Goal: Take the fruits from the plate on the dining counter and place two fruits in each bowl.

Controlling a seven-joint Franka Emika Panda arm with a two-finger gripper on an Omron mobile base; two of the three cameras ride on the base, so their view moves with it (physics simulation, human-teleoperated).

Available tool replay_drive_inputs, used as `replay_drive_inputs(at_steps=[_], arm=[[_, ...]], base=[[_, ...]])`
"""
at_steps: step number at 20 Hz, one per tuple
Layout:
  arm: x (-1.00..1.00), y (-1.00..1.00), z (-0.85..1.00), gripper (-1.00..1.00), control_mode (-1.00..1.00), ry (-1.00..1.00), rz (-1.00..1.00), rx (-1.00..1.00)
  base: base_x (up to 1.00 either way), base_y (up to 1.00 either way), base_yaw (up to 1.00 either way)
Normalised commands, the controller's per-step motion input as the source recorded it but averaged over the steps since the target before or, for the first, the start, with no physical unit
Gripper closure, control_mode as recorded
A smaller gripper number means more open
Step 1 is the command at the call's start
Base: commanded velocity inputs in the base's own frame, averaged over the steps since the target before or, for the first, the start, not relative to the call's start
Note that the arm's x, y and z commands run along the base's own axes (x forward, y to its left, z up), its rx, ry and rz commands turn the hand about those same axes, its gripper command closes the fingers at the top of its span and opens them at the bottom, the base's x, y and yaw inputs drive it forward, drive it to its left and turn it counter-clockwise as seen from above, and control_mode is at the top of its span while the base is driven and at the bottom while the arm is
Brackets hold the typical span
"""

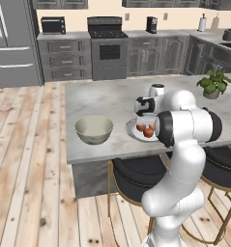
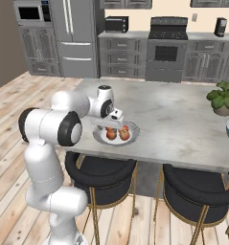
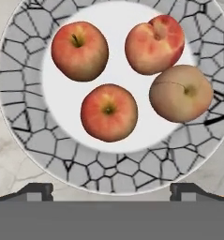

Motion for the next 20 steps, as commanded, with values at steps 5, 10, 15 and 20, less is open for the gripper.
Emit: replay_drive_inputs(at_steps=[5,10,15,20], arm=[[0.25,0.00,-0.30,-1.00,-1.00,0.10,0.00,0.00],[0.22,0.00,-0.27,-1.00,-1.00,0.06,0.00,0.00],[0.23,-0.02,-0.35,-1.00,-1.00,0.01,0.00,0.00],[0.10,0.00,-0.32,-1.00,-1.00,0.00,0.00,0.00]], base=[[0.00,0.00,0.00],[0.00,0.00,0.00],[0.00,0.00,0.00],[0.00,0.00,0.00]])
